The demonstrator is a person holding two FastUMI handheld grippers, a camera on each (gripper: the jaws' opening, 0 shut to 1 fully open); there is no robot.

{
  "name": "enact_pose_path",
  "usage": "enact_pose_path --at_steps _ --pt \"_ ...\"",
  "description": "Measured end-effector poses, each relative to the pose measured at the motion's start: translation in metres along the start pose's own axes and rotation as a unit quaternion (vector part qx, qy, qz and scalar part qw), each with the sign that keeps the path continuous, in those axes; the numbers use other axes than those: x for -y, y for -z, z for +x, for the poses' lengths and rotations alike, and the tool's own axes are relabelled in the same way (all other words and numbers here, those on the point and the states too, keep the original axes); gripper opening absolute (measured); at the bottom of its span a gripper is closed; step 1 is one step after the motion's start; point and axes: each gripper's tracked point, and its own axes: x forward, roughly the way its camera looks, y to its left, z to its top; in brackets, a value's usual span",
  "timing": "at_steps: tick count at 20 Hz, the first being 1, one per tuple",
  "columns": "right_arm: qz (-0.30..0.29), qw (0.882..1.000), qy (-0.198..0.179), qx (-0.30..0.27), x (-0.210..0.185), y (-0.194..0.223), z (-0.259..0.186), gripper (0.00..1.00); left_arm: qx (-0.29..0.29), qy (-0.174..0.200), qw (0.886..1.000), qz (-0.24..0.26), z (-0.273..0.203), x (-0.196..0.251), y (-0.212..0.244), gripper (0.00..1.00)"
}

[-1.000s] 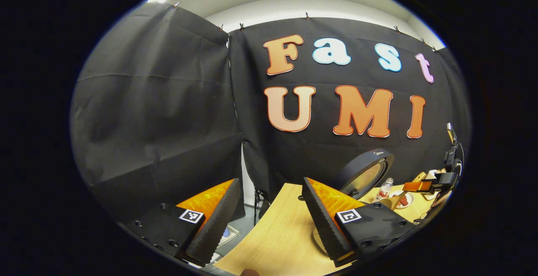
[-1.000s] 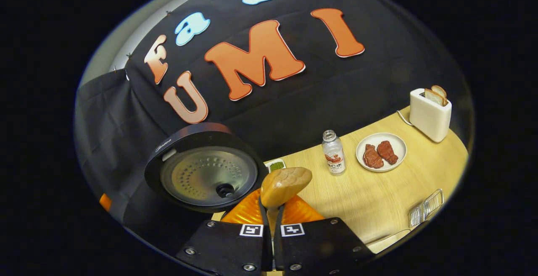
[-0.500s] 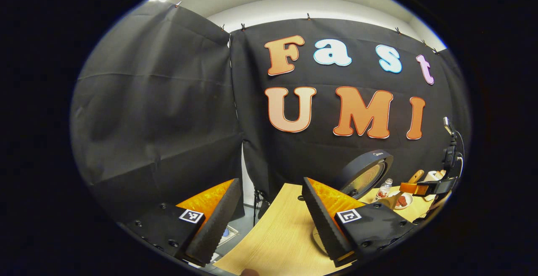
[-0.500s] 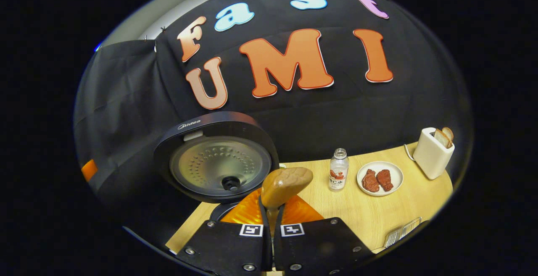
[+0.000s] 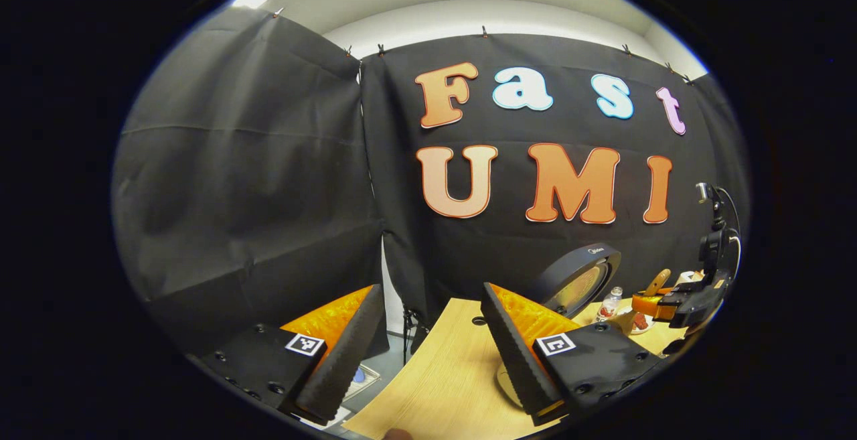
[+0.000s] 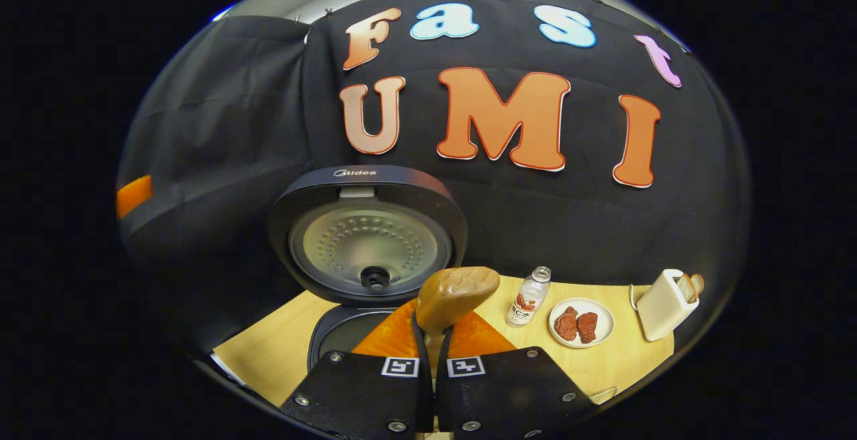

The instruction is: Close the left gripper, press the button to open the rice cooker; take a wooden spoon from the chopstick holder with the right hand, scoop a spoonful of rice and pour it into the rice cooker, then put the wooden spoon back into the chopstick holder.

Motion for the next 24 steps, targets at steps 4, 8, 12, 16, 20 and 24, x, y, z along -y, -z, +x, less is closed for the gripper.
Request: enact_pose_path --at_steps 4,8,12,16,20,24 --pt "-0.058 0.998 -0.008 0.003 0.001 -0.002 0.0 0.01 -0.003 0.007 1.0 -0.001 -0.004 0.003 0.004 0.98" --pt "-0.047 0.999 -0.017 0.006 0.0 -0.004 -0.002 0.01 -0.008 0.004 1.0 -0.002 -0.009 0.002 0.008 0.98" --pt "0.007 1.0 -0.014 0.014 0.005 -0.012 -0.008 0.01 -0.006 -0.003 1.0 -0.005 -0.013 0.0 0.006 1.0" --pt "0.062 0.998 -0.001 0.02 0.031 -0.019 -0.024 0.01 0.006 0.003 1.0 -0.016 -0.02 0.007 -0.004 0.99" --pt "0.097 0.994 0.03 0.03 0.081 -0.023 -0.049 0.01 0.013 0.005 1.0 -0.014 -0.024 0.016 -0.01 0.98" --pt "0.12 0.99 0.07 0.028 0.136 -0.01 -0.082 0.01 0.017 0.012 1.0 -0.02 -0.022 0.032 -0.016 0.98"
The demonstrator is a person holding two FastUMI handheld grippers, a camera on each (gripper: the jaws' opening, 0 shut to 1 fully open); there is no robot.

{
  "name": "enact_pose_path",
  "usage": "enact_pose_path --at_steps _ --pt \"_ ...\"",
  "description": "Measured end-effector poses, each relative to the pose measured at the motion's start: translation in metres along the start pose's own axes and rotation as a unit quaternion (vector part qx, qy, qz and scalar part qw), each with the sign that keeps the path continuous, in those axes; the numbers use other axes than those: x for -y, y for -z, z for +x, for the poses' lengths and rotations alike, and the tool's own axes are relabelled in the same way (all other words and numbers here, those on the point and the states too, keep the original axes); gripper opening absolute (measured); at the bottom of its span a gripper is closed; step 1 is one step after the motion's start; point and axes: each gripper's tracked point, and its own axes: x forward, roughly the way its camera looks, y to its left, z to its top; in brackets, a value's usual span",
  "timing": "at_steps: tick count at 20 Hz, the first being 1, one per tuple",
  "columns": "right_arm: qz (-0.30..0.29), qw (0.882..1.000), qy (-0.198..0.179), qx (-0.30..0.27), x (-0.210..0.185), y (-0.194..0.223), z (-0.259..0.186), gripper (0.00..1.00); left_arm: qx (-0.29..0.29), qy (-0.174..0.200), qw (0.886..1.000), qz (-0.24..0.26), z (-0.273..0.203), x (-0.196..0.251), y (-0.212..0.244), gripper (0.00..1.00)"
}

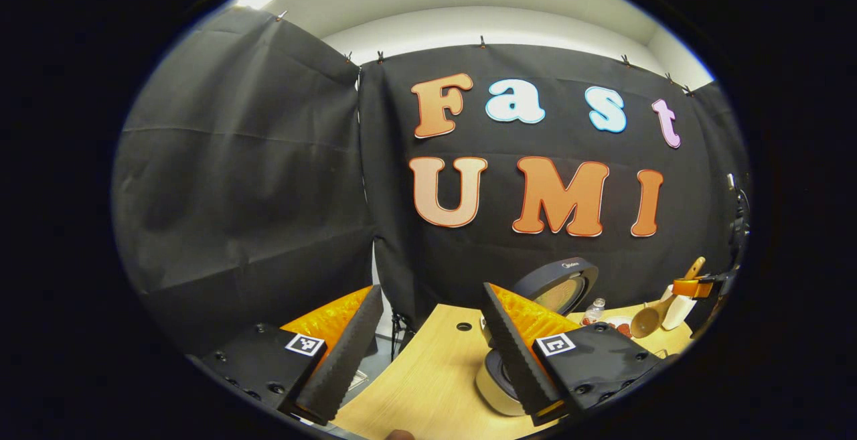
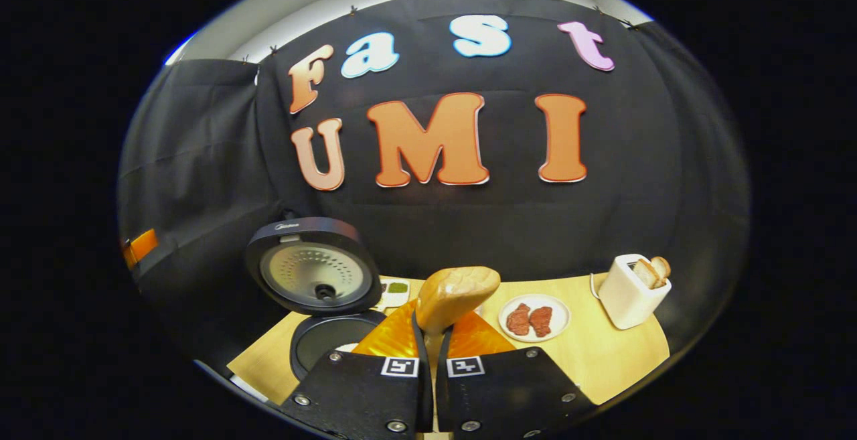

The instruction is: Close the left gripper, press the button to open the rice cooker; take a wooden spoon from the chopstick holder with the right hand, scoop a spoonful of rice and pour it into the rice cooker, then put the wooden spoon back into the chopstick holder.

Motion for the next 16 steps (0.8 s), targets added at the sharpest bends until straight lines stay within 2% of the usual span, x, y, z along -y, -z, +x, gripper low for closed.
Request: enact_pose_path --at_steps 6,11,16 --pt "0.029 0.997 0.064 -0.012 0.091 0.019 -0.039 0.01 0.005 0.007 1.0 -0.003 -0.002 0.026 -0.004 0.98" --pt "0.062 0.992 0.101 -0.033 0.14 0.054 -0.066 0.01 0.001 0.02 1.0 -0.005 -0.01 0.051 -0.002 0.98" --pt "0.087 0.987 0.118 -0.067 0.175 0.099 -0.069 0.01 0.006 0.02 1.0 0.001 -0.017 0.065 -0.003 0.98"
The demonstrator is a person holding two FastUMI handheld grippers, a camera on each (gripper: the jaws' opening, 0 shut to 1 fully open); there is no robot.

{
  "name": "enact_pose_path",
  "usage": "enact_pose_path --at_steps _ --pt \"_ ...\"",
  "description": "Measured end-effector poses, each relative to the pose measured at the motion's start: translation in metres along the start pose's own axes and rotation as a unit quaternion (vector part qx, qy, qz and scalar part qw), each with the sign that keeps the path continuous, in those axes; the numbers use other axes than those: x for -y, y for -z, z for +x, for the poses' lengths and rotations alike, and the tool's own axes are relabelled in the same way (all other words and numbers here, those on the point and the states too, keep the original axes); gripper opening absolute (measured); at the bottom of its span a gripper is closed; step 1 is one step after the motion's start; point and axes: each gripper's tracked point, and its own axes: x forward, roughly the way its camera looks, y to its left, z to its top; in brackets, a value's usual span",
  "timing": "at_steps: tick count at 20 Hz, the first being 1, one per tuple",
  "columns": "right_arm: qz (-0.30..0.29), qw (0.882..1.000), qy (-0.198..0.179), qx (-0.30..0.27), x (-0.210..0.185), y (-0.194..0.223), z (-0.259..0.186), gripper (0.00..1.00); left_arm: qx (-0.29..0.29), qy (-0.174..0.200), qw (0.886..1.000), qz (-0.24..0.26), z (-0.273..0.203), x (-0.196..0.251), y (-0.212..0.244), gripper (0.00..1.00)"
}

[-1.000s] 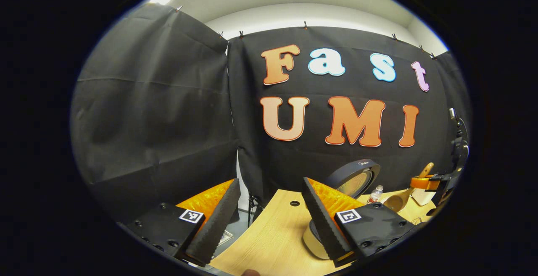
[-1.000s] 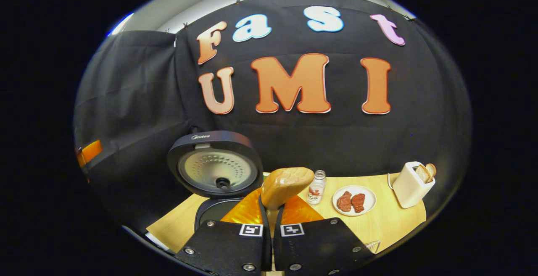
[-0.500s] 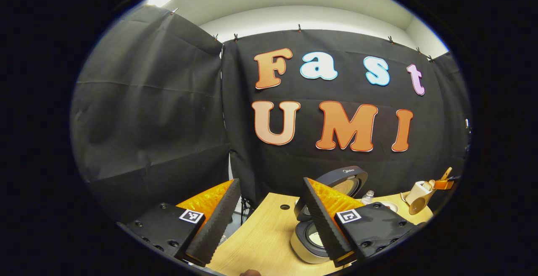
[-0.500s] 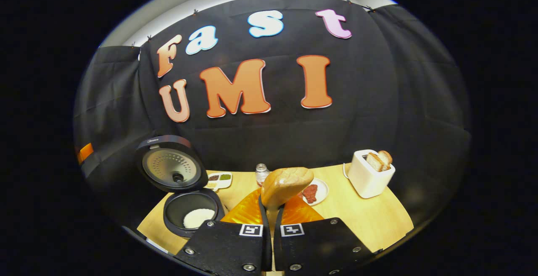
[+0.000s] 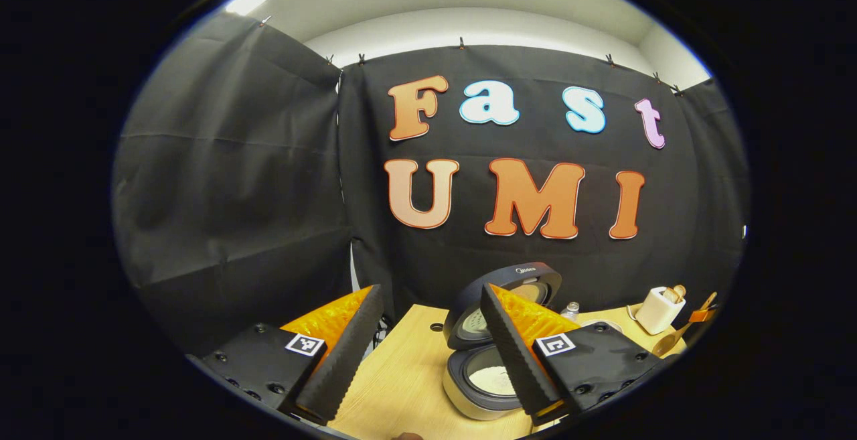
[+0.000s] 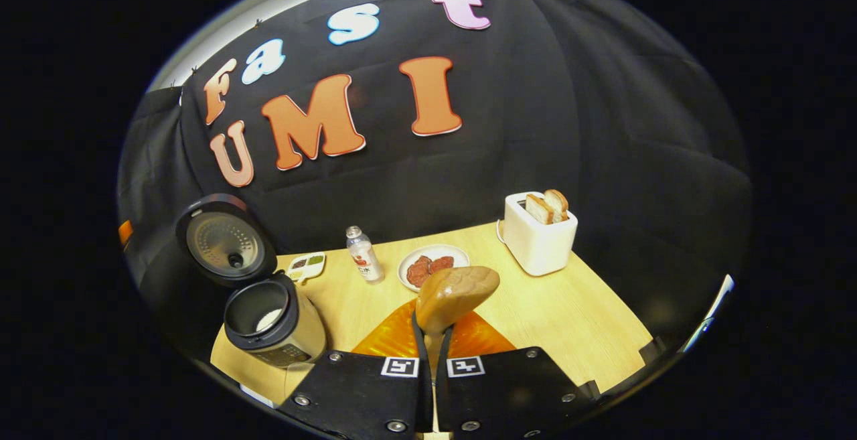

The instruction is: Close the left gripper, press the button to open the rice cooker; take a wooden spoon from the chopstick holder with the right hand, scoop a spoonful of rice and pour it into the rice cooker, then put the wooden spoon back into the chopstick holder.

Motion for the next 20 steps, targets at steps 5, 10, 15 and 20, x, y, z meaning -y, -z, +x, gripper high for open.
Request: enact_pose_path --at_steps 5,10,15,20 --pt "0.024 0.999 0.0 -0.029 0.012 0.039 0.021 0.01 -0.006 -0.011 1.0 0.005 -0.007 0.003 0.0 0.97" --pt "0.038 0.997 -0.013 -0.059 0.01 0.072 0.04 0.01 -0.015 -0.031 0.999 0.014 -0.018 -0.003 0.002 0.98" --pt "0.036 0.996 -0.029 -0.071 0.003 0.09 0.053 0.01 -0.02 -0.047 0.999 0.018 -0.03 -0.008 0.006 0.98" --pt "0.025 0.996 -0.011 -0.081 0.012 0.106 0.063 0.06 -0.027 -0.062 0.997 0.024 -0.039 -0.014 0.008 0.98"
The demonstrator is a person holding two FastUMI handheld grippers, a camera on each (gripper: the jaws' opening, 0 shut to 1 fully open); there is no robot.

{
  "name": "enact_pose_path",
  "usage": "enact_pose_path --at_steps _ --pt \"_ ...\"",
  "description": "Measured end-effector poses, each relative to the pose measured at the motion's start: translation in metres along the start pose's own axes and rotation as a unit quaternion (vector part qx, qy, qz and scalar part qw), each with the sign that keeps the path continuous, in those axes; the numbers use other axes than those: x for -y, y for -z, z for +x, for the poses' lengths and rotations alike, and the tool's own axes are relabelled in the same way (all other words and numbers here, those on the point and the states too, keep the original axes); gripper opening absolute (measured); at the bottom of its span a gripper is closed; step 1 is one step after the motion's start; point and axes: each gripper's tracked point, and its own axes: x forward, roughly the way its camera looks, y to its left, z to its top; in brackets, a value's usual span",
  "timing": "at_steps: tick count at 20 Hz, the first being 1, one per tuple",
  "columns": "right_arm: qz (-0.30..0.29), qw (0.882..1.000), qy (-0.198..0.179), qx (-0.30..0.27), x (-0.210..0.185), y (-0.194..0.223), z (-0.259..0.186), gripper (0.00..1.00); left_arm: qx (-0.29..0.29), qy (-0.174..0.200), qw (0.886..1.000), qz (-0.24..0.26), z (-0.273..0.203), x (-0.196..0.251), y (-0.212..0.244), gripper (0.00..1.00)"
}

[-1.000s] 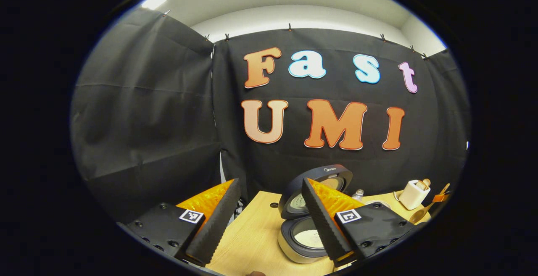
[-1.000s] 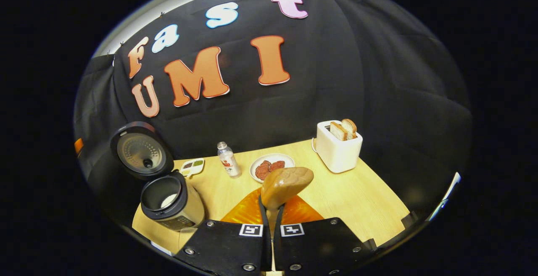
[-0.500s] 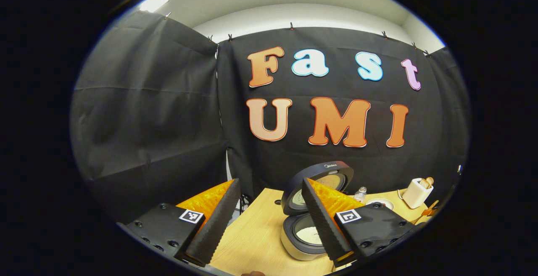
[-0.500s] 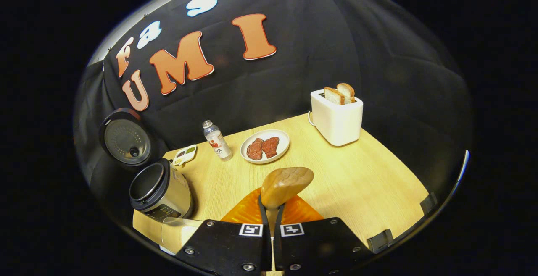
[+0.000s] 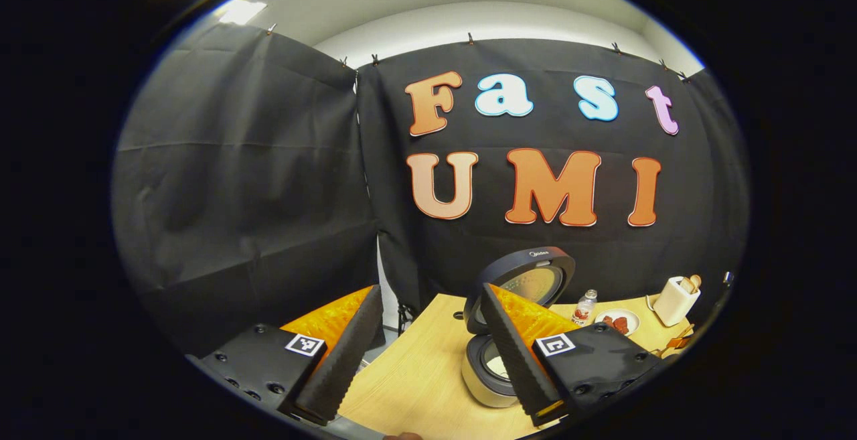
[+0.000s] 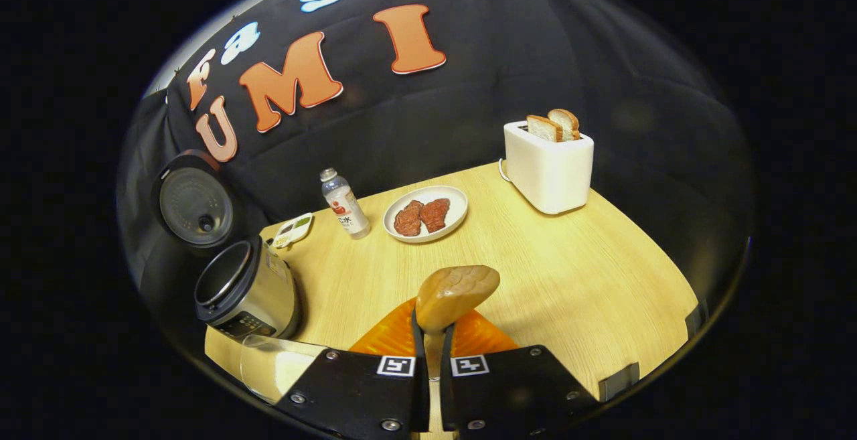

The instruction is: Close the left gripper, press the button to open the rice cooker; take a wooden spoon from the chopstick holder with the right hand, scoop a spoonful of rice and pour it into the rice cooker, then put the wooden spoon back into the chopstick holder.

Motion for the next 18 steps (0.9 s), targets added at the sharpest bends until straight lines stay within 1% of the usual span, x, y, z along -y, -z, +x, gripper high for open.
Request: enact_pose_path --at_steps 1,3,4,6,7,8,10,11,14,15,16,17,18 --pt "0.0 1.0 0.007 -0.007 0.004 0.004 0.001 0.09 0.0 -0.001 1.0 0.0 0.0 0.0 -0.001 0.98" --pt "0.012 1.0 0.014 -0.003 0.009 0.0 0.002 0.14 0.001 -0.001 1.0 0.0 -0.002 0.001 -0.002 0.98" --pt "0.017 1.0 0.025 -0.003 0.015 0.001 0.002 0.16 0.001 -0.001 1.0 0.0 -0.001 0.002 -0.003 0.98" --pt "0.016 0.999 0.048 -0.009 0.031 0.002 -0.001 0.24 0.002 0.001 1.0 -0.002 -0.001 0.006 -0.004 0.98" --pt "0.017 0.998 0.055 -0.011 0.036 0.004 -0.003 0.33 0.002 0.002 1.0 -0.003 -0.001 0.008 -0.004 0.98" --pt "0.019 0.998 0.065 -0.013 0.041 0.003 -0.004 0.34 0.003 0.005 1.0 -0.003 -0.001 0.01 -0.005 0.98" --pt "0.016 0.995 0.094 0.002 0.056 -0.007 -0.009 0.76 0.004 0.011 1.0 -0.003 0.001 0.015 -0.006 0.97" --pt "0.016 0.995 0.101 0.006 0.06 -0.012 -0.013 0.96 0.004 0.013 1.0 -0.004 0.003 0.019 -0.008 0.97" --pt "0.018 0.994 0.102 0.017 0.061 -0.026 -0.028 0.95 0.004 0.015 1.0 -0.004 0.01 0.026 -0.01 0.98" --pt "0.012 0.994 0.105 0.025 0.063 -0.035 -0.034 0.95 0.006 0.023 1.0 -0.002 0.013 0.032 -0.012 0.98" --pt "0.006 0.993 0.109 0.034 0.064 -0.045 -0.039 0.95 0.008 0.024 1.0 0.0 0.015 0.036 -0.014 0.99" --pt "0.0 0.993 0.112 0.042 0.065 -0.055 -0.046 0.95 0.01 0.022 1.0 0.002 0.019 0.036 -0.019 0.98" --pt "-0.006 0.992 0.113 0.05 0.063 -0.066 -0.053 0.95 0.009 0.032 0.999 0.002 0.022 0.043 -0.021 0.98"
